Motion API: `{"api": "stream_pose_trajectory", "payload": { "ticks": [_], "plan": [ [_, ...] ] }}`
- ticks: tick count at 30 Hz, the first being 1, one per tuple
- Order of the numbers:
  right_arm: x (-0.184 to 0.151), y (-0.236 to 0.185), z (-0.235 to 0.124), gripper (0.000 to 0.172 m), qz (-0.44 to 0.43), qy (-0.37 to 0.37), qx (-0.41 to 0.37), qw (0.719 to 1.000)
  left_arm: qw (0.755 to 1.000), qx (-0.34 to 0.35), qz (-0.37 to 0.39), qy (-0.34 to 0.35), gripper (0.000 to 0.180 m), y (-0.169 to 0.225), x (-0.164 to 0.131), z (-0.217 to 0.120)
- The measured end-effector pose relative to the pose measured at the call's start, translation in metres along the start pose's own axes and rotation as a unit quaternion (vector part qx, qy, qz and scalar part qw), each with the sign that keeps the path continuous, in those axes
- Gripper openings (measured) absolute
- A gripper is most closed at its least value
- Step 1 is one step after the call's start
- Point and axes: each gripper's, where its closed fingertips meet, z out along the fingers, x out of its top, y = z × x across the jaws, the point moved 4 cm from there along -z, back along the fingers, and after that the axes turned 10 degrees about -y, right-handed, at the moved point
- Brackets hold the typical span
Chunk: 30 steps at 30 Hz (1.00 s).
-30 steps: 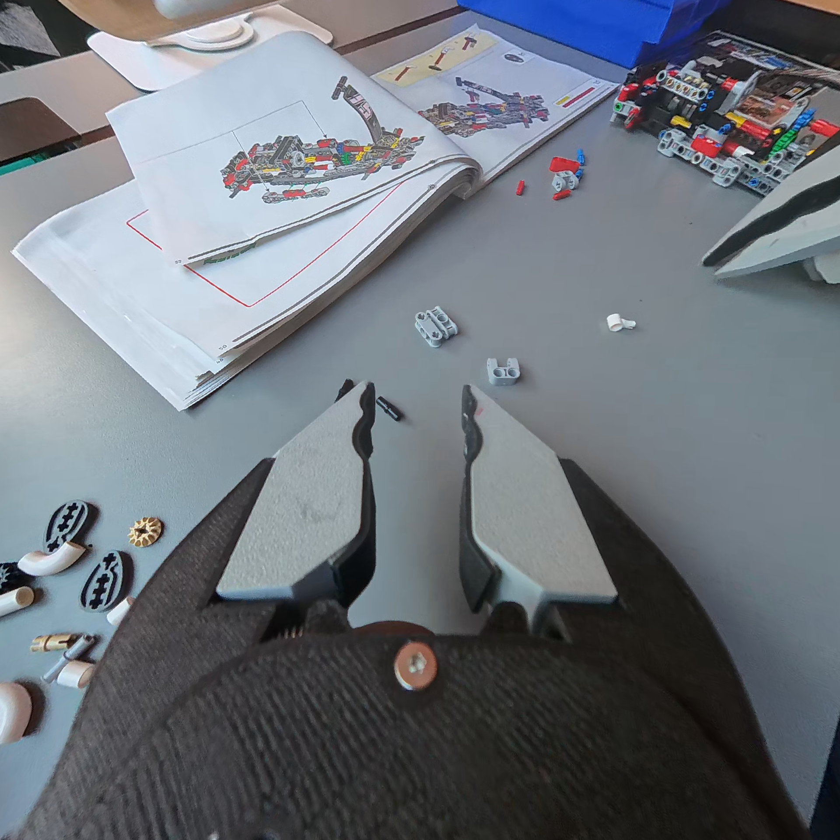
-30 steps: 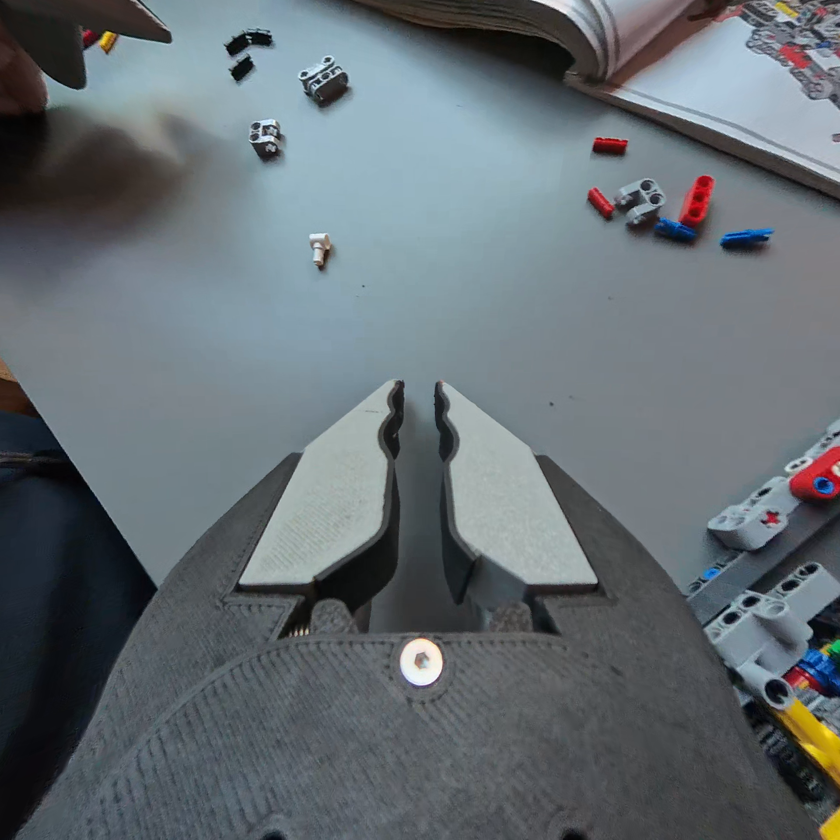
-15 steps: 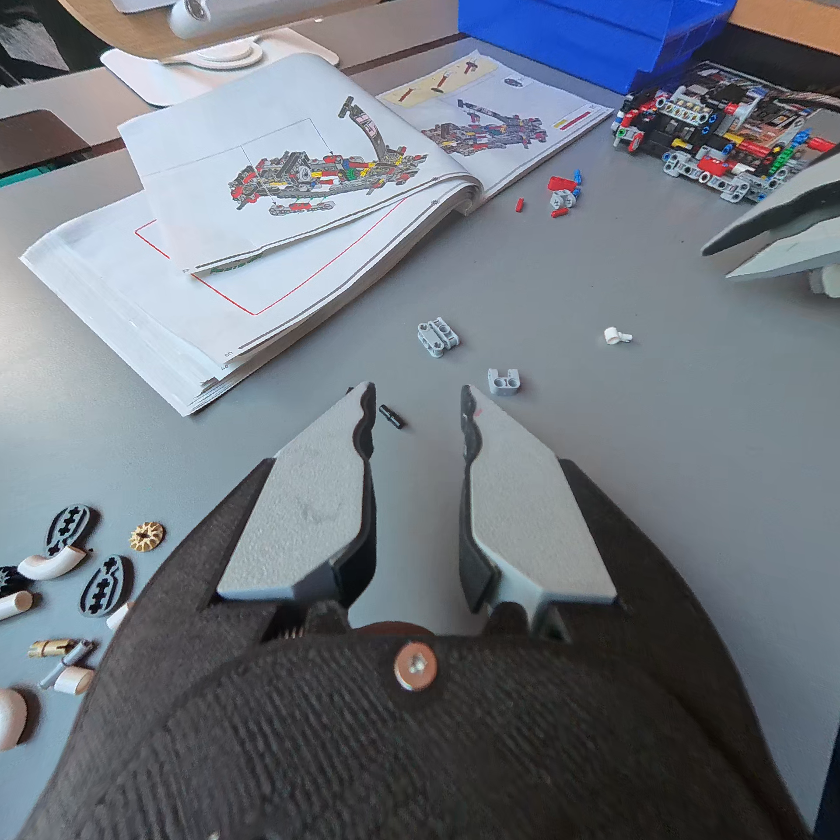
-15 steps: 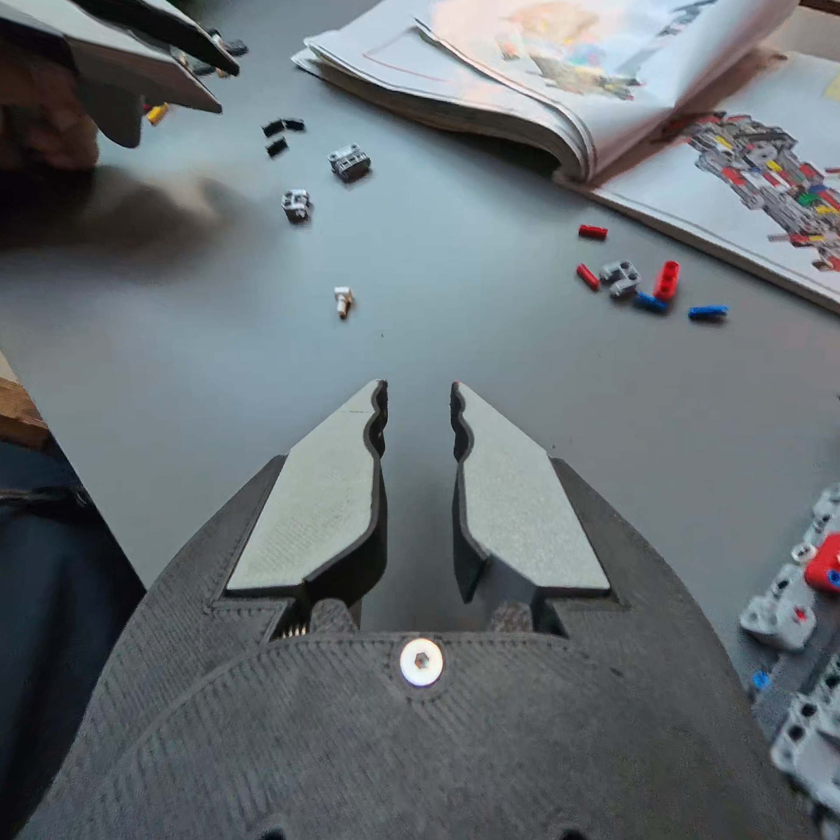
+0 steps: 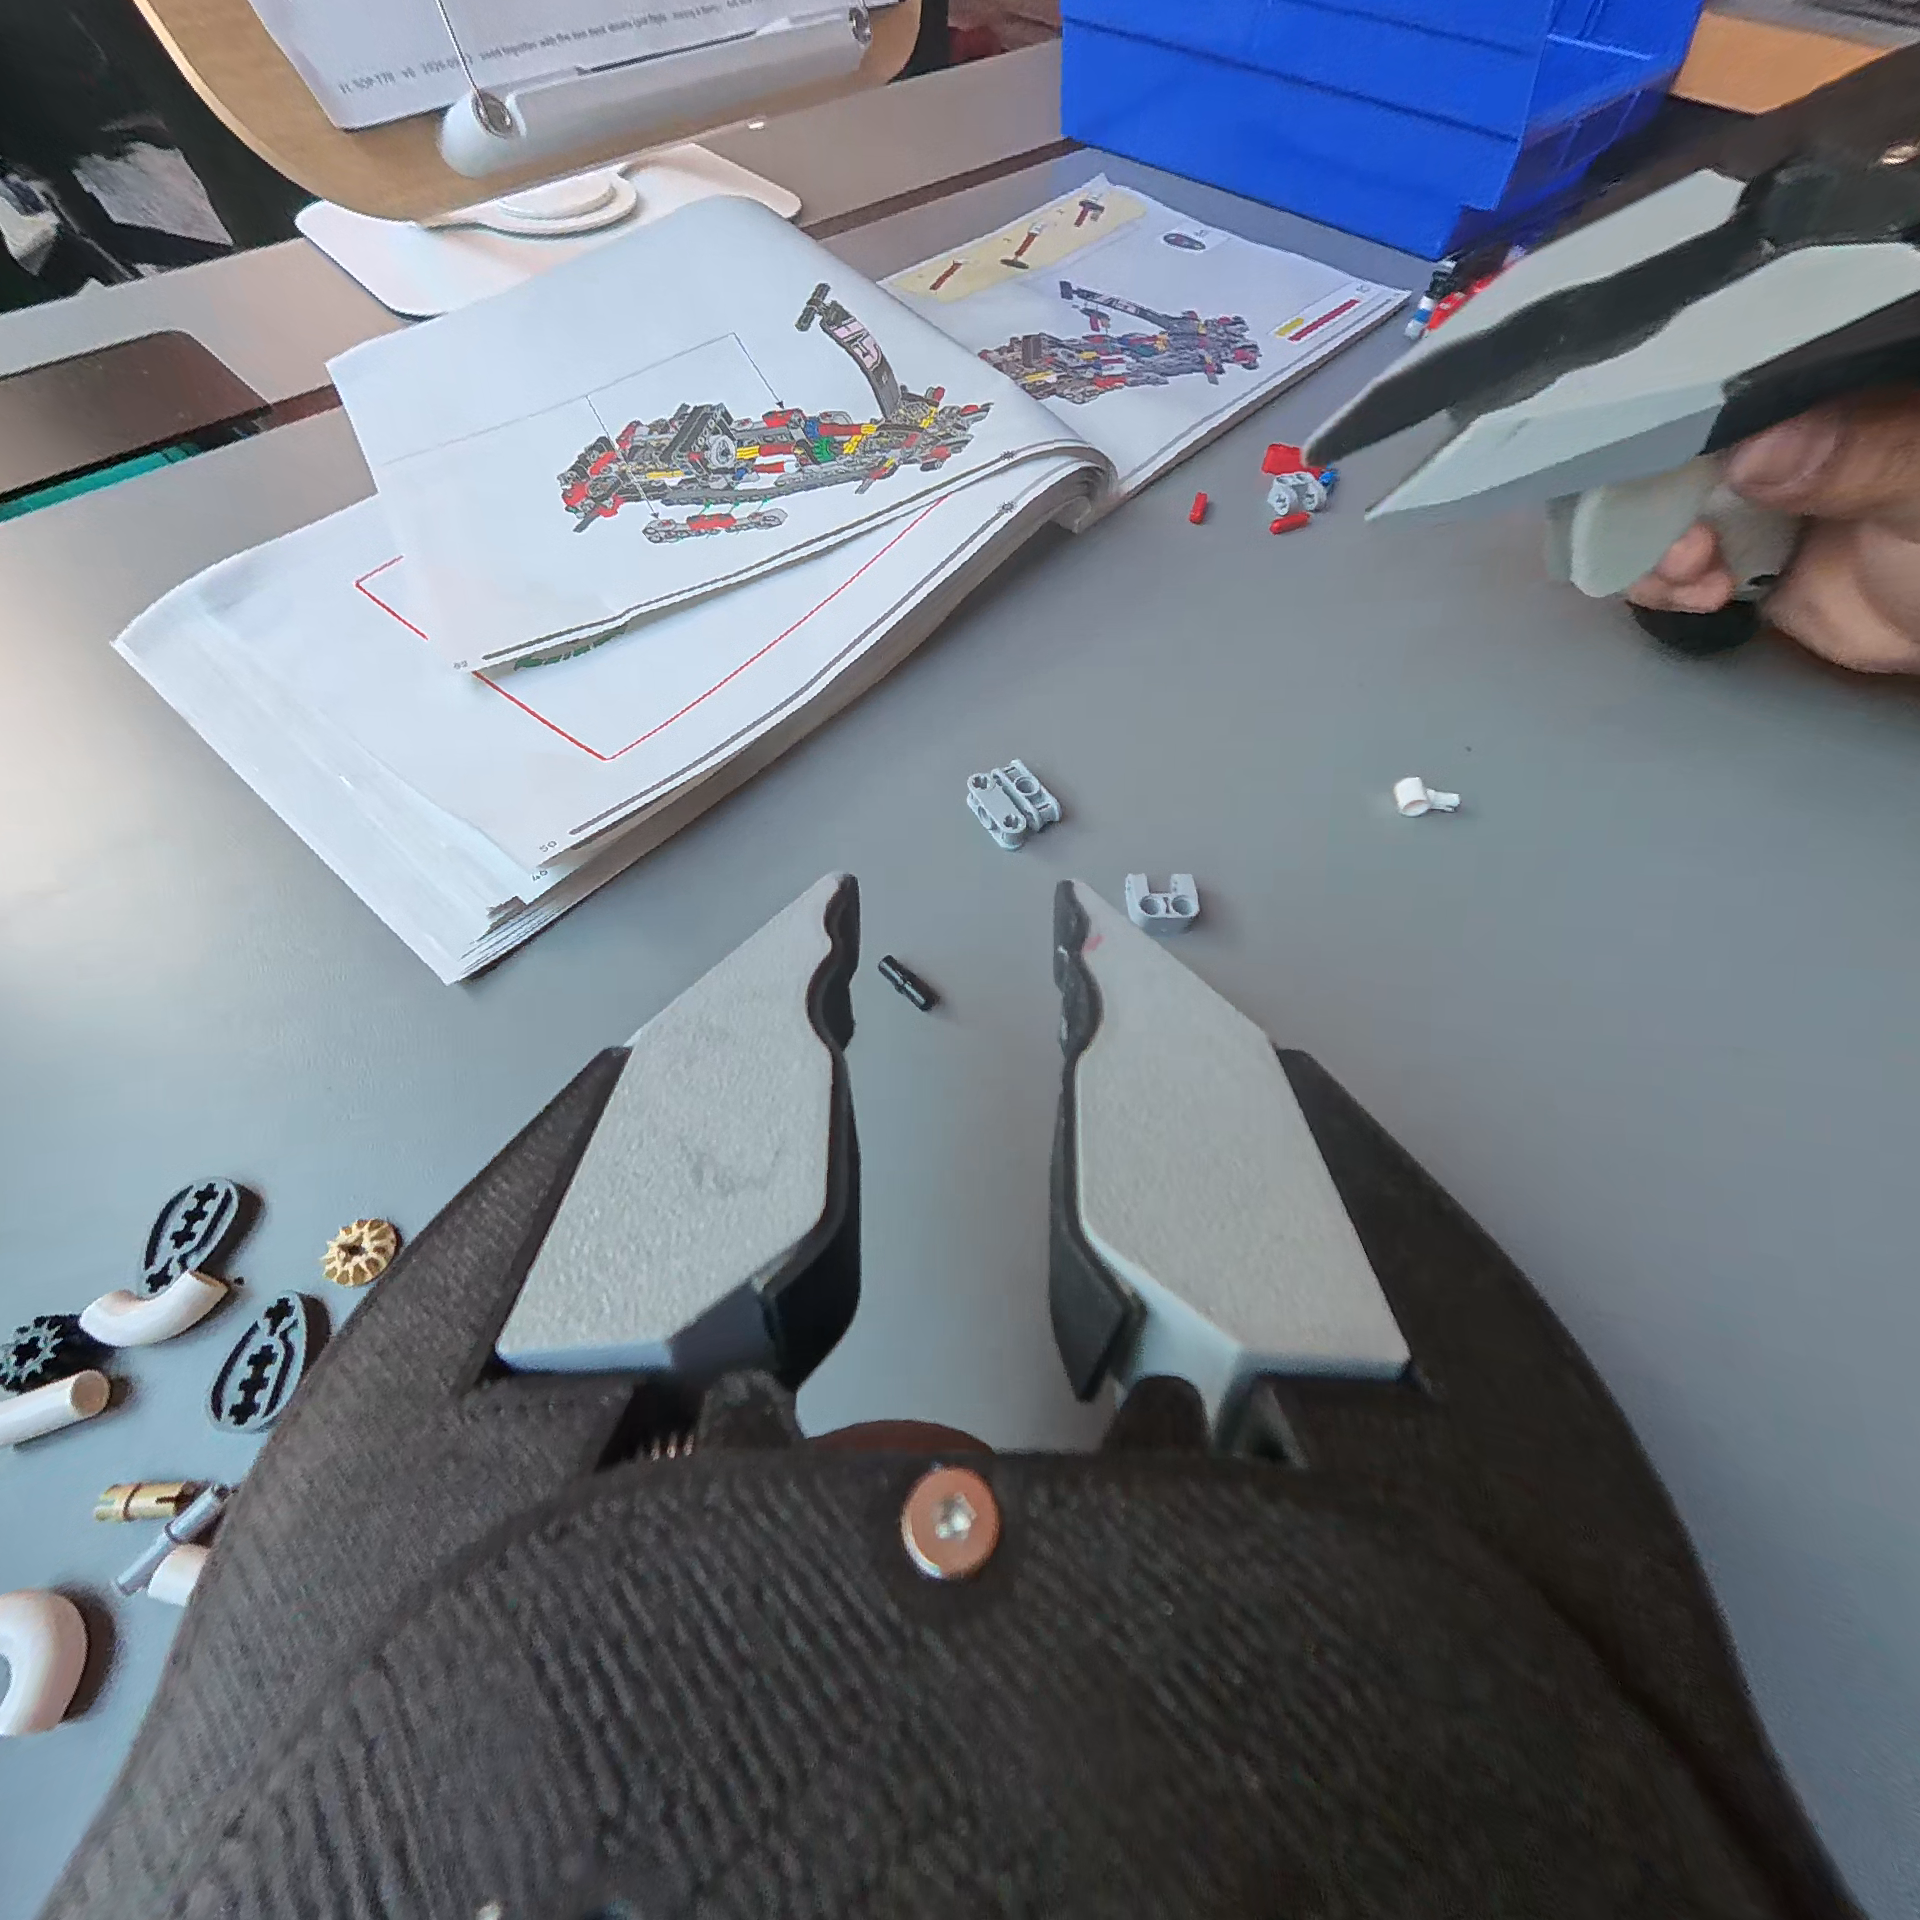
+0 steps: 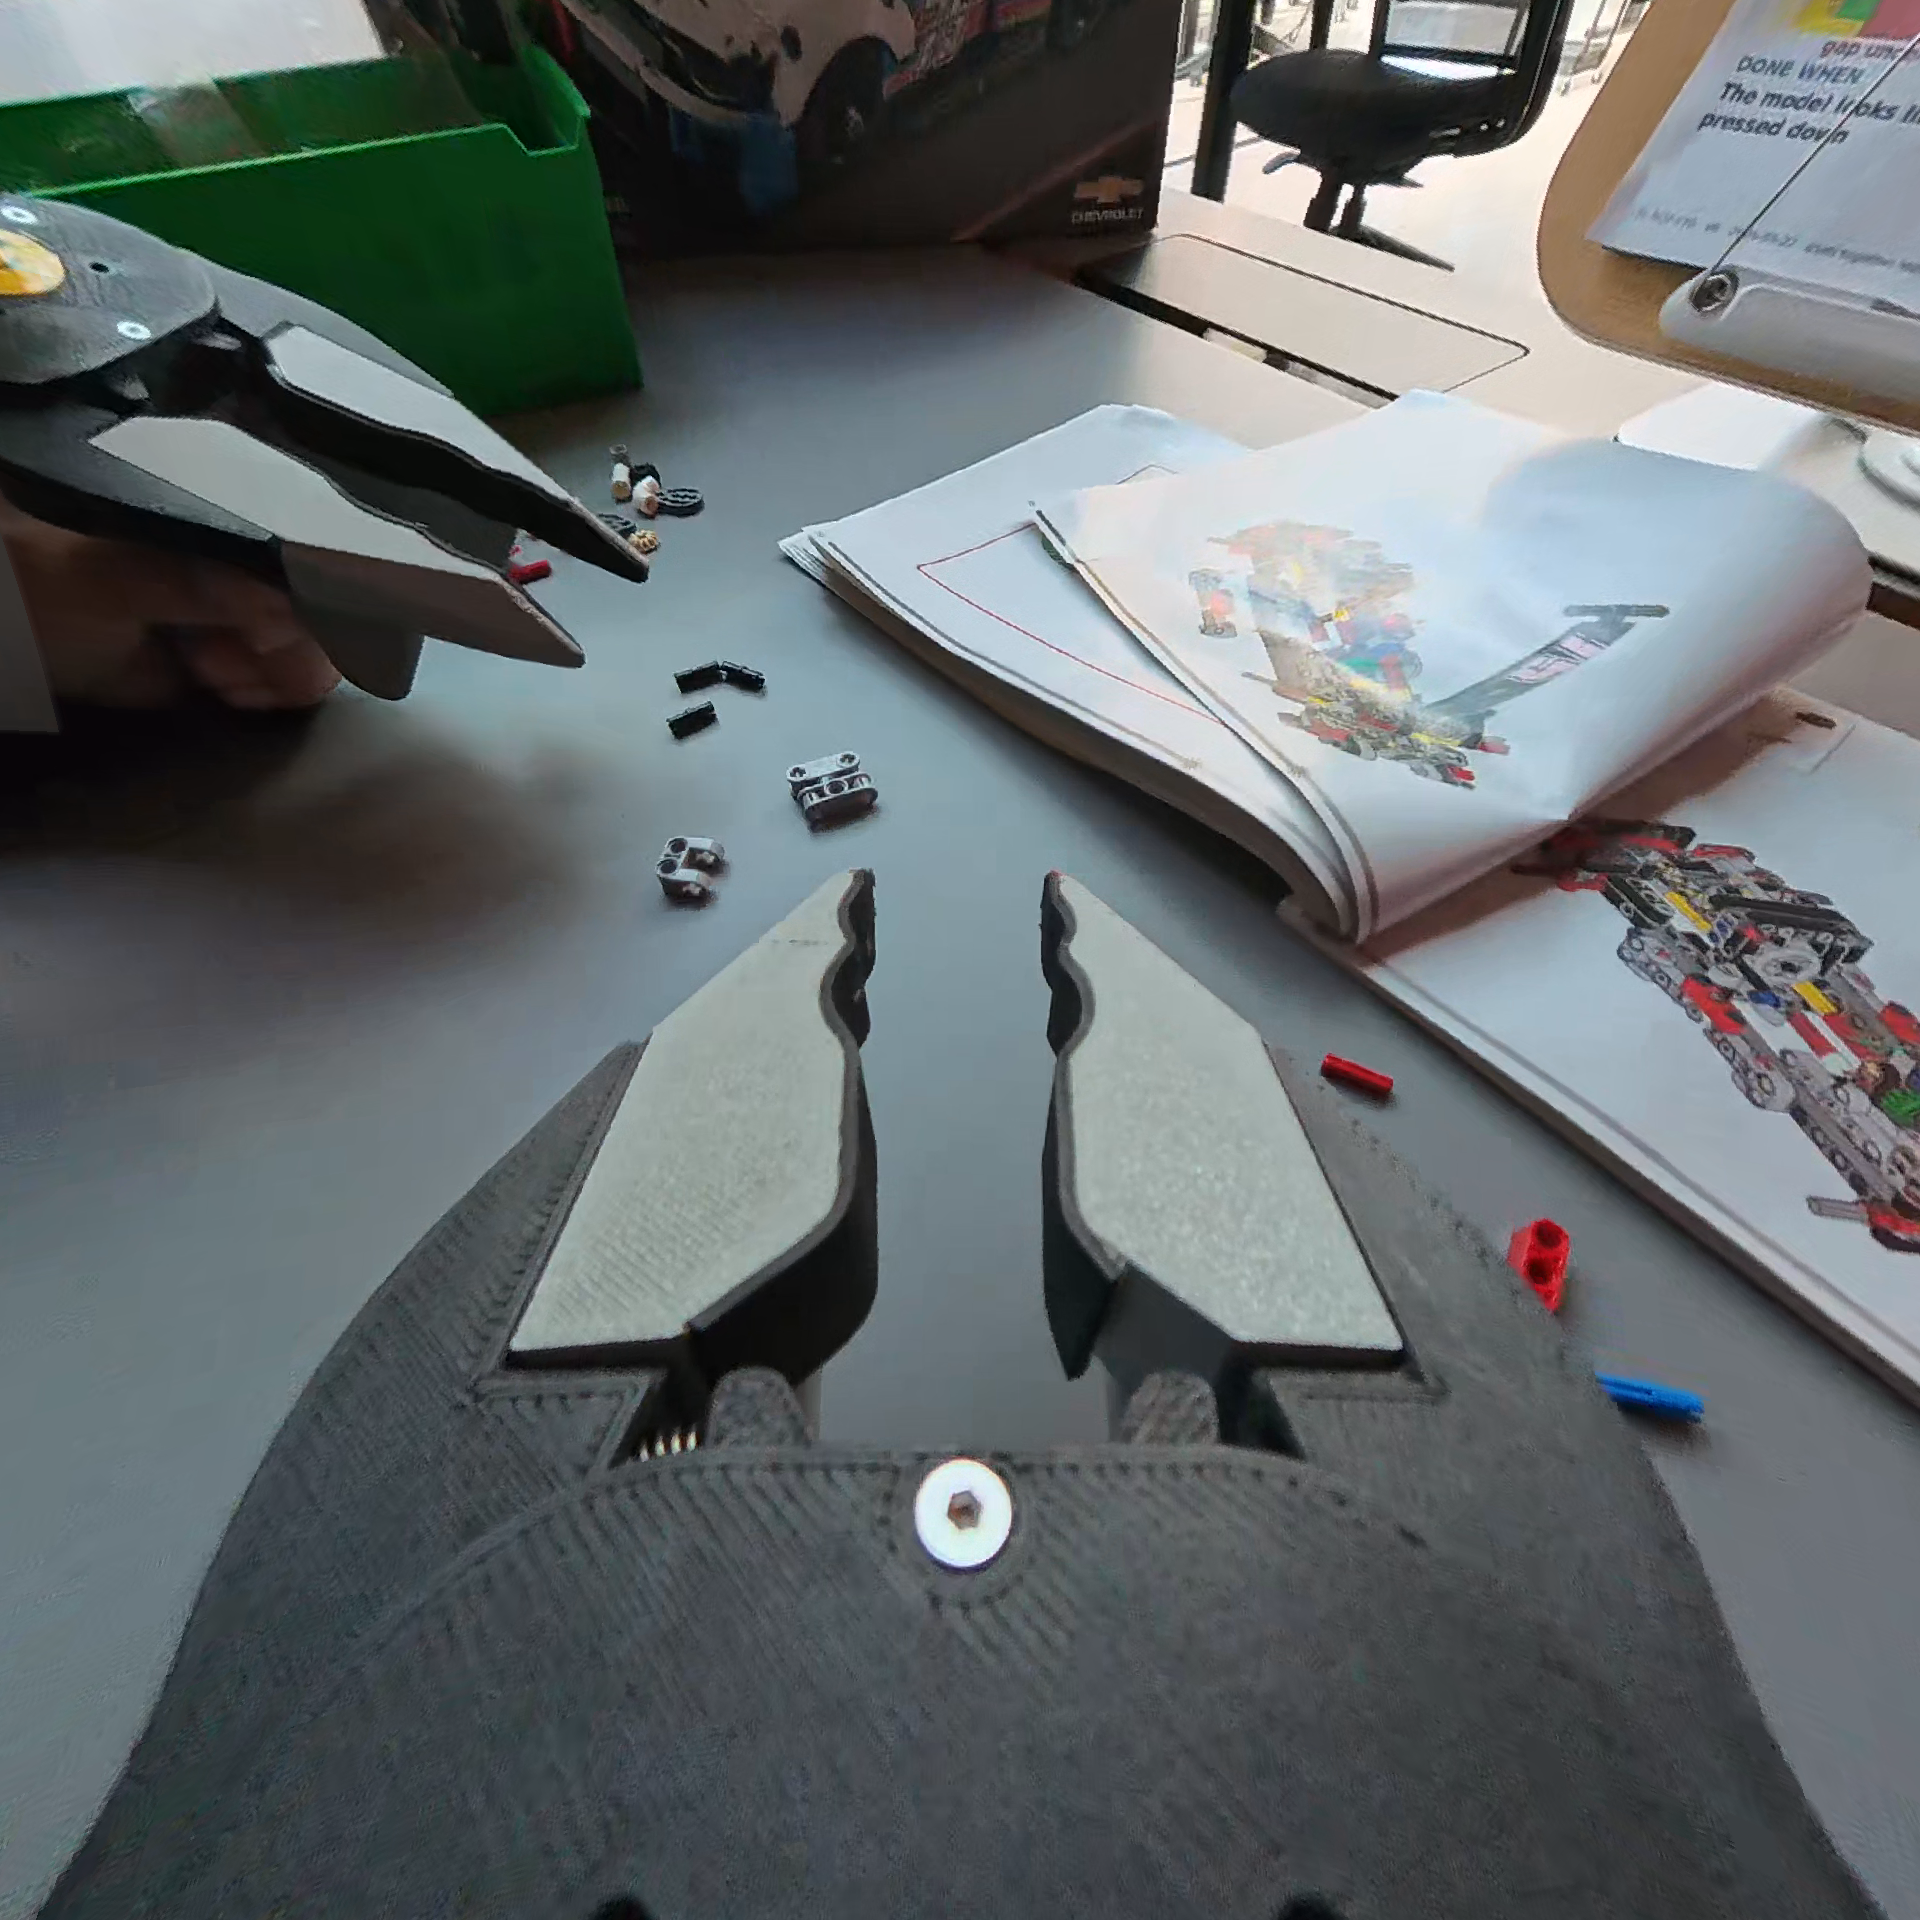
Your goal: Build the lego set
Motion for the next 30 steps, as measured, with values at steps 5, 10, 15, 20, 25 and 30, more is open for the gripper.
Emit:
{"api": "stream_pose_trajectory", "payload": {
  "ticks": [5, 10, 15, 20, 25, 30],
  "plan": [
    [0.0043, 0.0056, 0.0095, 0.03, 0.005, 0.013, 0.025, 1.0, 1.0, 0.003, 0.008, 0.002, 0.036, 0.0009, 0.0005, 0.0],
    [0.0052, 0.0075, 0.0059, 0.029, 0.018, 0.028, 0.035, 0.999, 1.0, -0.002, 0.006, 0.006, 0.035, 0.0012, 0.0009, -0.0005],
    [0.0056, 0.0082, 0.0045, 0.029, 0.026, 0.034, 0.046, 0.998, 1.0, -0.007, -0.002, 0.009, 0.036, -0.0001, 0.0011, -0.0013],
    [0.0055, 0.008, 0.0042, 0.029, 0.027, 0.035, 0.05, 0.998, 1.0, -0.005, 0.0, 0.008, 0.036, 0.0002, 0.001, -0.001],
    [0.0053, 0.0071, 0.0042, 0.028, 0.023, 0.034, 0.047, 0.998, 1.0, -0.004, 0.001, 0.007, 0.035, 0.0004, 0.0008, -0.0006],
    [0.0059, 0.0072, 0.0029, 0.028, 0.022, 0.039, 0.045, 0.998, 1.0, -0.003, 0.002, 0.008, 0.035, 0.0006, 0.0009, -0.001]
  ]
}}
